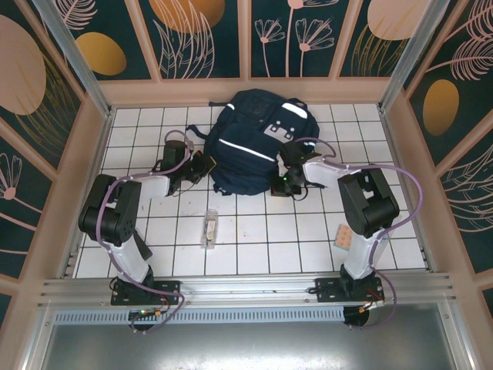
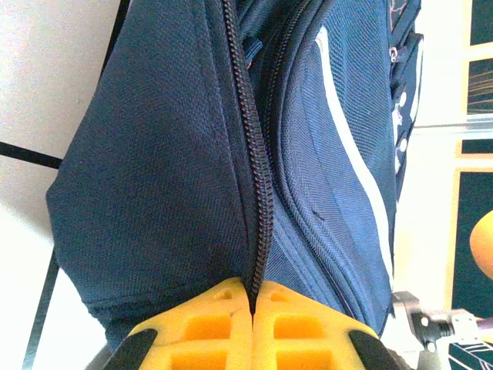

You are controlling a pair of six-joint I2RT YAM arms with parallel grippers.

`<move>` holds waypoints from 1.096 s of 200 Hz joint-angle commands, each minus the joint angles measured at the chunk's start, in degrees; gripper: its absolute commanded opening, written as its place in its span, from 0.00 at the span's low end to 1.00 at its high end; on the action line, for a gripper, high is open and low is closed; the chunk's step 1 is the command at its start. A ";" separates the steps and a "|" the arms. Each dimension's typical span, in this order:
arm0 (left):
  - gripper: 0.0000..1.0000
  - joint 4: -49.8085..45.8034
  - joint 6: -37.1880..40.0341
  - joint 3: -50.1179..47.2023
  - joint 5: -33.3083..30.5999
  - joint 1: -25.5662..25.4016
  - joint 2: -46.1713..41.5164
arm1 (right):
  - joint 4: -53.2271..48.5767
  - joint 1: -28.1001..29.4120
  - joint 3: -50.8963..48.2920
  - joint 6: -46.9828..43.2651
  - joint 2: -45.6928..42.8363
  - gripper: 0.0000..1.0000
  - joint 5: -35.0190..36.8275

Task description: Pack books, pencil case, and school supplies into a backpack

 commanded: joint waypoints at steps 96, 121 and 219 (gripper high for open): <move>0.00 -4.44 6.81 2.21 -5.20 4.79 -5.51 | -0.03 -6.57 7.27 -12.37 -1.59 0.00 28.17; 0.00 -5.71 8.07 2.57 -6.09 5.65 -5.91 | 3.36 -7.58 5.71 -13.11 -2.89 0.00 24.31; 0.82 2.01 -6.60 -5.32 -4.04 4.96 -16.22 | 15.48 4.40 11.72 -7.23 -0.20 0.00 -9.90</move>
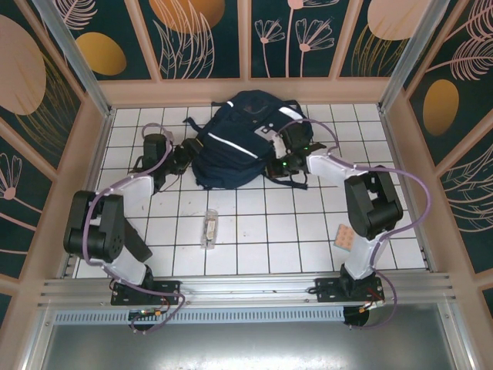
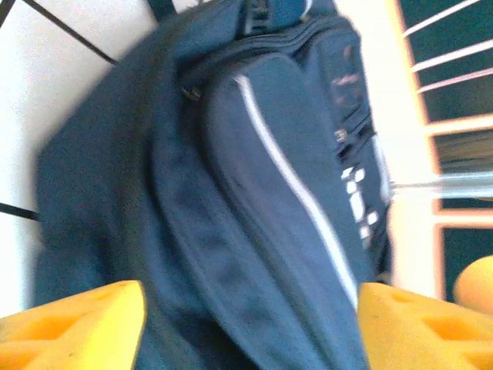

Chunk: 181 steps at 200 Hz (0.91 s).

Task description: Pack books, pencil case, and school supplies into a backpack

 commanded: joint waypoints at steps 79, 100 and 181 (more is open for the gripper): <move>0.92 14.22 -20.05 -12.24 -7.47 -8.30 -7.89 | 9.47 10.29 11.95 5.37 6.65 0.00 -9.78; 0.92 16.22 -21.06 -12.13 -8.43 -8.52 -4.92 | 9.07 11.52 11.39 5.52 5.66 0.00 -8.91; 0.00 27.54 -23.10 -10.55 -10.19 -8.32 5.79 | 6.99 12.16 -2.77 7.91 -0.81 0.00 -3.18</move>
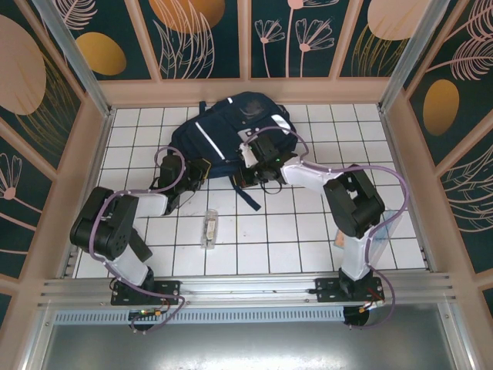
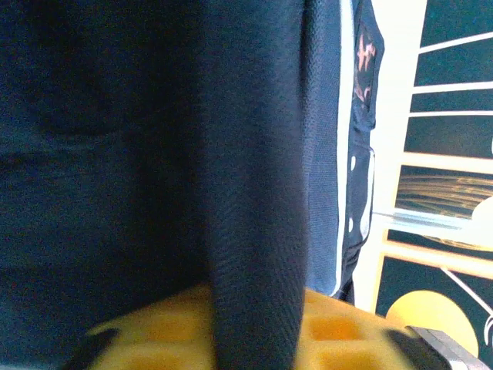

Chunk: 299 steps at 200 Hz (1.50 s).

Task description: Pack books, pencil case, and school supplies into a backpack

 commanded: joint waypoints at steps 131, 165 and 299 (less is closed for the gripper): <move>0.00 -1.92 5.38 -0.73 -5.22 1.60 -6.12 | -12.24 -9.33 -5.69 -2.48 -8.74 0.00 14.18; 0.00 -4.16 7.44 -0.56 -6.39 1.77 -7.67 | -18.07 -8.49 -4.41 -3.28 -7.58 0.00 21.55; 0.80 -10.69 8.00 -3.36 -1.68 -1.55 -13.01 | -6.73 -13.14 -2.88 9.11 -13.49 0.73 0.70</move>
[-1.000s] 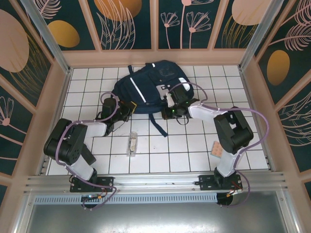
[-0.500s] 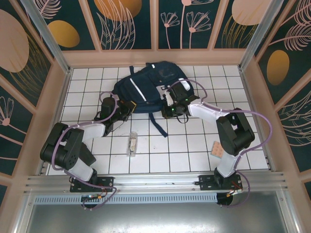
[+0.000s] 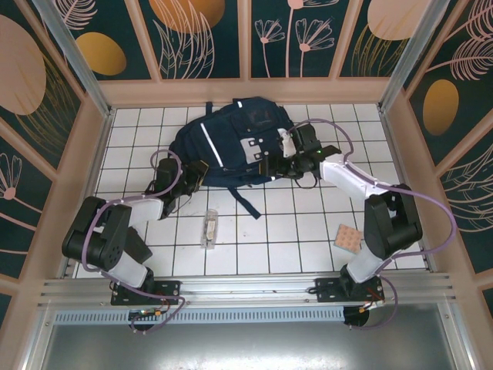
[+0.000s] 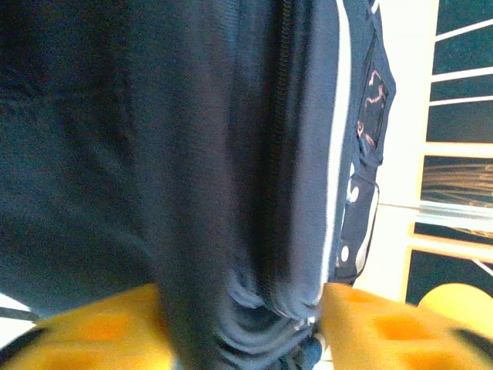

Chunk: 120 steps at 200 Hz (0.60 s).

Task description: Pack books, pencil case, and school supplies into a backpack

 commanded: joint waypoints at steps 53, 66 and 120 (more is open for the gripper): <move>0.92 -14.02 9.61 0.32 -8.19 -2.17 -15.15 | 7.69 3.83 12.30 7.58 12.72 0.62 9.14; 0.92 -13.28 10.51 1.95 -8.13 -2.17 -13.16 | 5.62 4.48 15.29 7.71 15.39 0.61 12.43; 0.92 -9.48 14.69 11.50 -7.50 -2.16 -0.31 | 6.99 5.77 13.38 7.97 17.32 0.65 15.06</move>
